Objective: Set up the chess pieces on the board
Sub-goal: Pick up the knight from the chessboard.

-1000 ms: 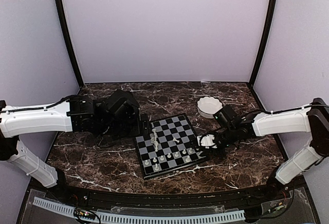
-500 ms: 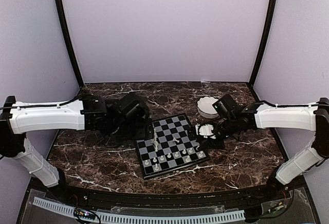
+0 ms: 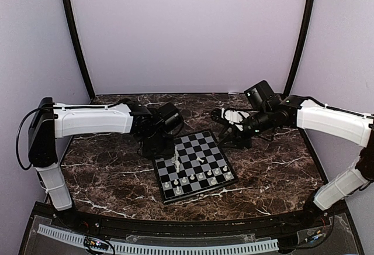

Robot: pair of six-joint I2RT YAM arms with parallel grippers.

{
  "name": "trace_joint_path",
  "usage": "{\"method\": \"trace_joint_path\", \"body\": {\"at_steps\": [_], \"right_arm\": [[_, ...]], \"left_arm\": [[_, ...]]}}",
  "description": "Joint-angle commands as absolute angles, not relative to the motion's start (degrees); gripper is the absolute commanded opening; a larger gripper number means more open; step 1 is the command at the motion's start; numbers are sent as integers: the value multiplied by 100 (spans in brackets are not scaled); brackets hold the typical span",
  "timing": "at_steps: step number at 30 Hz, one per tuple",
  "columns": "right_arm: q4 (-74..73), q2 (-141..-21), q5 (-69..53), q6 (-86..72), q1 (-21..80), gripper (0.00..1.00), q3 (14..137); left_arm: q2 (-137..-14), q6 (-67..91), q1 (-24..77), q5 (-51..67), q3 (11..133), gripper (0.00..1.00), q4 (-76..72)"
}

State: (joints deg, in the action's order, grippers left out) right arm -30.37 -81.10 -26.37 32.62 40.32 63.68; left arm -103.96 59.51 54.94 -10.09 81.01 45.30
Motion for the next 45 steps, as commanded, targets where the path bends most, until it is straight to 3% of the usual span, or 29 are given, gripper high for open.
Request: {"method": "trace_joint_path", "body": {"at_steps": [1,10,45], "right_arm": [[-3200,-8079,-2721,2854,4005,36,6353],[-3182,-8081,-2753,2832,3908,36,6329],[-3201,-8379,-2936,2813,3639,35,6456]], "left_arm": [[-10549,5435,5246,-544,8317,39,4331],[-11549,4307,5097,-20,9265,32,4629],[-11836,4177,4938,181,9461,10,4977]]}}
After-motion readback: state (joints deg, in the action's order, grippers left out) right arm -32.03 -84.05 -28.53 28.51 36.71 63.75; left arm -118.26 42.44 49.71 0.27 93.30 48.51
